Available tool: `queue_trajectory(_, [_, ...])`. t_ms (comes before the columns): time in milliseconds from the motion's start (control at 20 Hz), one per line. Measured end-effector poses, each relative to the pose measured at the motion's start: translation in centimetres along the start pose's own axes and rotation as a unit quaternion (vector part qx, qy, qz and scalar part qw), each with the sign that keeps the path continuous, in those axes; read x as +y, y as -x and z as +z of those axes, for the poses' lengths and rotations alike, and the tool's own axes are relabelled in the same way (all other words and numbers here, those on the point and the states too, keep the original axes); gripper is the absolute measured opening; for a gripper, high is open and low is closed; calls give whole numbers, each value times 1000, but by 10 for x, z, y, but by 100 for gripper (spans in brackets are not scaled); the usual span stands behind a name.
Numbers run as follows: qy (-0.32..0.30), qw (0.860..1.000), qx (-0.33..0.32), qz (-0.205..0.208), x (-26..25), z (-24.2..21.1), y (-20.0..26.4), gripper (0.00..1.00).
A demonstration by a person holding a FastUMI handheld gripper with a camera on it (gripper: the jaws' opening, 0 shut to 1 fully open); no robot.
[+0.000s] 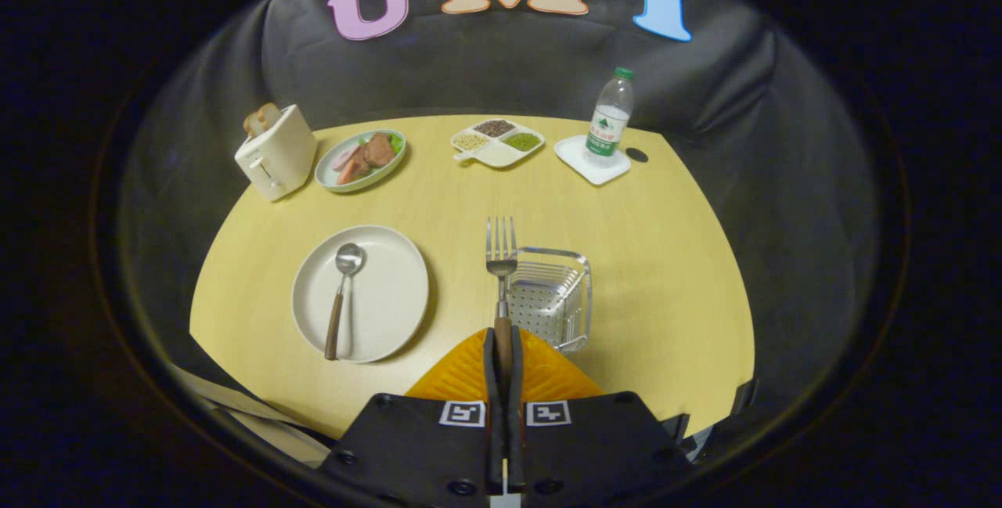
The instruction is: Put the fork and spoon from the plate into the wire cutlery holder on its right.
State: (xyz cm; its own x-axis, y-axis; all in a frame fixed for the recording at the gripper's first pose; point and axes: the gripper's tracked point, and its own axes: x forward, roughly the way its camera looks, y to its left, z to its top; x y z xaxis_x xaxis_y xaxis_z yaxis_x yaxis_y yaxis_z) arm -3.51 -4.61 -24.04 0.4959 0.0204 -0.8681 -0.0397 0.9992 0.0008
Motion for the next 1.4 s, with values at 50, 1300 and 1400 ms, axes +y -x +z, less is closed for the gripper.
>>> queue_trajectory(50, [-1,1000,3,-3,-4,-5,1,5])
queue_trajectory(1300, [-17,998,60,-29,-25,-26,-16,15])
queue_trajectory(1400, [-18,997,75,-18,-20,-33,-18,16])
